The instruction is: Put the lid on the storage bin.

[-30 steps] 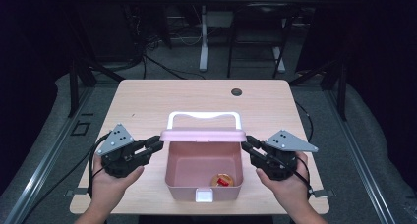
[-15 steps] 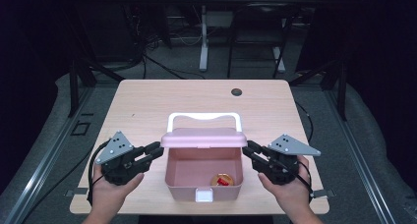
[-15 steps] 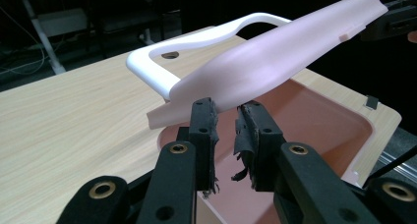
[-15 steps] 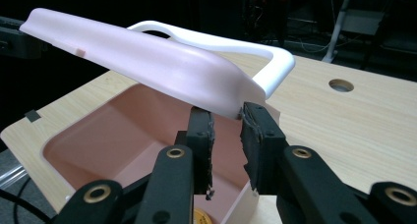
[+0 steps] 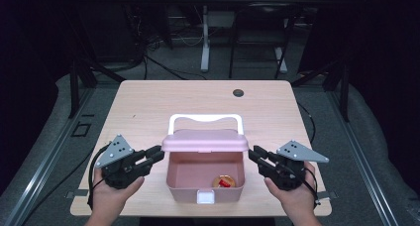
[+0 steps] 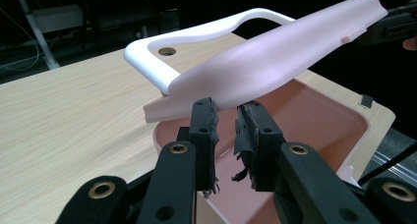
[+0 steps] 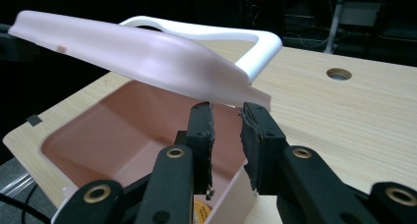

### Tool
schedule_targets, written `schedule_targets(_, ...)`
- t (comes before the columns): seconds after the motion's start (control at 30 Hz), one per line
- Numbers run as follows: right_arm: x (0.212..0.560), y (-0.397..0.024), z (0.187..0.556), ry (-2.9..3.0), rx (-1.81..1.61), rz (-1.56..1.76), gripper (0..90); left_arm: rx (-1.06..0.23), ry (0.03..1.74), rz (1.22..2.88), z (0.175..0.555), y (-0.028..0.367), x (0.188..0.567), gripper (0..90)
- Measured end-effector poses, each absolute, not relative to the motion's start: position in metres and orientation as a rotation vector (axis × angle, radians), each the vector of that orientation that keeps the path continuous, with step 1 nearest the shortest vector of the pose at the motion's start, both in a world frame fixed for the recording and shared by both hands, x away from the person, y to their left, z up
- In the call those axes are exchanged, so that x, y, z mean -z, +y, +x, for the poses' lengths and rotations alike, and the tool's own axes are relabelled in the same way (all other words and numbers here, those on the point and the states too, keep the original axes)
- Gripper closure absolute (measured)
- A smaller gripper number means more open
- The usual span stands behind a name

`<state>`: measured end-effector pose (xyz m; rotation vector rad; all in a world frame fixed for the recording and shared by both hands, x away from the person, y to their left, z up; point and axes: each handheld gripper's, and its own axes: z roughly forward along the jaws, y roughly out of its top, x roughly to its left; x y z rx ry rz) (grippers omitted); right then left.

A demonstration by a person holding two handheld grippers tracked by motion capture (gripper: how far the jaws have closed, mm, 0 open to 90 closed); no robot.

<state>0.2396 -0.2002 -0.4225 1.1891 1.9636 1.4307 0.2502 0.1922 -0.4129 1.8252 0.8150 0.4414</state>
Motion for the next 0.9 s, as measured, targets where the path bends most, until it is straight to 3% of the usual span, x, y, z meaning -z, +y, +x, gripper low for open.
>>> schedule_targets(0.9,0.445,-0.215,0.25,1.877,-1.407,1.32,76.0,-0.418,0.82,1.832,0.244,0.195,0.424,76.4)
